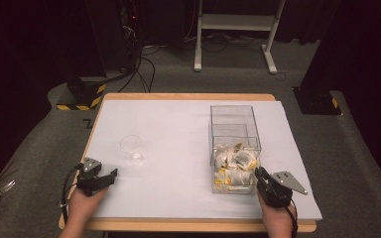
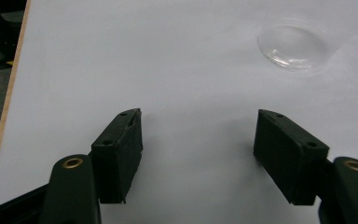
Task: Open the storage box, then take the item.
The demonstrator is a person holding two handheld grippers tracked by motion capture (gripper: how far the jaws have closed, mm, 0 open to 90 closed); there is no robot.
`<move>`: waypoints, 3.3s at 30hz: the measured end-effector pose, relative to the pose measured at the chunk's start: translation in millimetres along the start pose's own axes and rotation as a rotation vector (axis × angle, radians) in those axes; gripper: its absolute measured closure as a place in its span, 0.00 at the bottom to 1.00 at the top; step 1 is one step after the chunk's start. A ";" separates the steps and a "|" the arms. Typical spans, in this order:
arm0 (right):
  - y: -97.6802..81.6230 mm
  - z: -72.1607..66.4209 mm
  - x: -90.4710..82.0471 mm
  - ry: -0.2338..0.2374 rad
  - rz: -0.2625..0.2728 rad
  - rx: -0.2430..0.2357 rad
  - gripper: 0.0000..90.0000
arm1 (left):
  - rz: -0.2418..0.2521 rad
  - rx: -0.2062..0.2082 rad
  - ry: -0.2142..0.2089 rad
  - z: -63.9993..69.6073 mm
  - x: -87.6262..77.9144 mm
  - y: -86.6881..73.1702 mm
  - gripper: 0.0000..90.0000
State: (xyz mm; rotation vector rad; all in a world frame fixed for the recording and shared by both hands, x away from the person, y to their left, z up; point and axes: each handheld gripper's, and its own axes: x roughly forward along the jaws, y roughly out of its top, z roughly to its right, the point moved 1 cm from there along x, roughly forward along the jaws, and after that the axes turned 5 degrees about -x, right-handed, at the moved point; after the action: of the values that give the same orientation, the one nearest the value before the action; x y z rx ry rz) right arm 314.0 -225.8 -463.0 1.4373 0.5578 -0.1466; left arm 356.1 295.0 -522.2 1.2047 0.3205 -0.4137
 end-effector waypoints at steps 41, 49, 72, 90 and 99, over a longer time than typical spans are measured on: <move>7.4 -2.1 -7.6 0.019 0.016 -0.005 0.75 | -0.002 0.000 0.000 -0.1 -0.1 0.0 0.36; 15.9 -0.7 -8.0 0.023 0.032 0.001 0.72 | 0.000 -0.002 0.000 0.0 0.1 0.0 0.36; 27.3 35.1 -0.7 -0.012 0.076 0.033 0.72 | -0.005 0.014 0.003 -0.4 -0.6 0.0 0.37; -1.7 63.7 35.5 -0.025 -0.076 -0.013 0.69 | 0.004 0.025 -0.006 4.5 -4.4 -3.2 0.48; -14.8 64.8 42.9 -0.031 -0.131 -0.026 0.69 | -0.028 0.013 -0.064 23.0 -12.1 -6.1 0.50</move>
State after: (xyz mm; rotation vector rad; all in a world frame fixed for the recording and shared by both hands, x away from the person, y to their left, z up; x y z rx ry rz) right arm 362.6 -280.4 -493.3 1.3714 0.6259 -0.2642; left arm 343.0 273.2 -514.2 1.1980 0.2802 -0.4786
